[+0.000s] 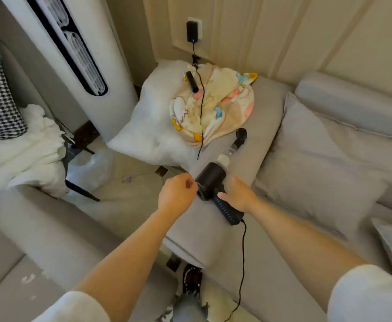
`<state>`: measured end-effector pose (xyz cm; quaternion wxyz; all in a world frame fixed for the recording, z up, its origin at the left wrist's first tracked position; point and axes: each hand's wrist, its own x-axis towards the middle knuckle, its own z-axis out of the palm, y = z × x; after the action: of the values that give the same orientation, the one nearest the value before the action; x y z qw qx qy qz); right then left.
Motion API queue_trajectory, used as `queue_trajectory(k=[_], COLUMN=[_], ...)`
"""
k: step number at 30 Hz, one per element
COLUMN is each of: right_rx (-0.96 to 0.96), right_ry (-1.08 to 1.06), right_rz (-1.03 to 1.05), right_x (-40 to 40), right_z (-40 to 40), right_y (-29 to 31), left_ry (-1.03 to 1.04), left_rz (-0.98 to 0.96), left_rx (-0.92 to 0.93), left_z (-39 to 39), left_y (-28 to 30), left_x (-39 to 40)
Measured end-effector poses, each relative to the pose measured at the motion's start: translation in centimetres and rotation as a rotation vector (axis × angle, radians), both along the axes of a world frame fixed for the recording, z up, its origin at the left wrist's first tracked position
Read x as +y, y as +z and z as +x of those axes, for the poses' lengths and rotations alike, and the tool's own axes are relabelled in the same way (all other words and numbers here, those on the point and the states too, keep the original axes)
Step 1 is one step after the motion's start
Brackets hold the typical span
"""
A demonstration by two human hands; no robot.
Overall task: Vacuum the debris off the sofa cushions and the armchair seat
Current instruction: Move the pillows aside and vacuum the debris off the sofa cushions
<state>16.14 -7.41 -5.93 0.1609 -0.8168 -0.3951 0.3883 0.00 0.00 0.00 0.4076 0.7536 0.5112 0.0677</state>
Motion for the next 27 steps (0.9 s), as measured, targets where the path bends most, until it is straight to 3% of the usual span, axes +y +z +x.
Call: queue_trajectory(k=[6, 15, 21, 27], right_rx=[0.019, -0.139, -0.028, 0.308], right_ry=[-0.125, -0.177, -0.624, -1.095], right_rz=[-0.148, -0.031, 0.191, 0.483], right_x=[3.1, 1.9, -5.2, -17.8], right_z=[-2.3, -0.8, 5.1, 8.9], right_y=[-5.0, -3.7, 3.9, 11.2], left_ry=[0.030, -0.092, -0.338, -0.721], left_rz=[-0.063, -0.113, -0.134, -0.252], left_rx=[0.032, 0.015, -0.061, -0.107], left_z=[-1.1, 0.8, 8.6, 14.5], left_y=[-2.3, -3.0, -0.9, 0.9], left_x=[3.5, 3.8, -1.9, -13.7])
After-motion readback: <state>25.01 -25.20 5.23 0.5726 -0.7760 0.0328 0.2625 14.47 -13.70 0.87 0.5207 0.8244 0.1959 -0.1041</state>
